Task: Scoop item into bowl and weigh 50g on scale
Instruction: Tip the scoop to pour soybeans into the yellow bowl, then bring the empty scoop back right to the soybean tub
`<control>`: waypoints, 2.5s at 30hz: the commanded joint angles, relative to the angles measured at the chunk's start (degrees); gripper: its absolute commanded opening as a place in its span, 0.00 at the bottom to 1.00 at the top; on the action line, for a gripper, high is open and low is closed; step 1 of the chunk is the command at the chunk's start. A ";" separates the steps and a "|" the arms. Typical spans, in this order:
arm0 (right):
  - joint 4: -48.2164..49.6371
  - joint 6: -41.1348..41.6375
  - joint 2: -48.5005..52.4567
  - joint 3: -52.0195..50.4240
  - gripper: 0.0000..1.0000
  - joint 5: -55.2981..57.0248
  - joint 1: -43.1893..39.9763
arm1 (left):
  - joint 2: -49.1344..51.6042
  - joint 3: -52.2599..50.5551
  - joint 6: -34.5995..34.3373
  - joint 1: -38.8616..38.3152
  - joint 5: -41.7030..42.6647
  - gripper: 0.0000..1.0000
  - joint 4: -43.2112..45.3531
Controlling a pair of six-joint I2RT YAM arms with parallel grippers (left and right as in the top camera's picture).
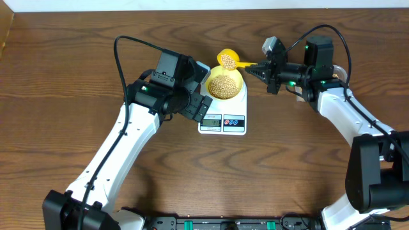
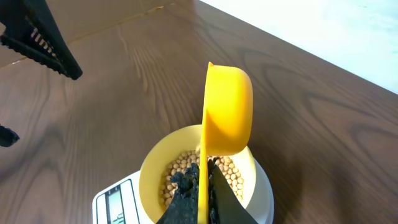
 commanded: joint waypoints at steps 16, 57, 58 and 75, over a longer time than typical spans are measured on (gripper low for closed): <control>-0.04 -0.87 0.66 -0.17 0.01 -0.15 0.44 | -0.74 0.22 0.96 -0.07 -0.57 0.92 -0.35; -0.46 14.12 0.66 -0.17 0.01 -0.35 0.44 | -0.74 0.22 0.96 -0.07 -0.57 0.91 -0.35; -0.46 14.12 0.66 -0.17 0.01 -0.35 0.44 | -0.74 0.22 0.94 -0.07 -0.57 0.91 -0.35; 1.73 30.69 0.63 -0.15 0.01 -0.39 -3.06 | -0.74 0.22 0.96 -0.07 -0.57 0.91 -0.35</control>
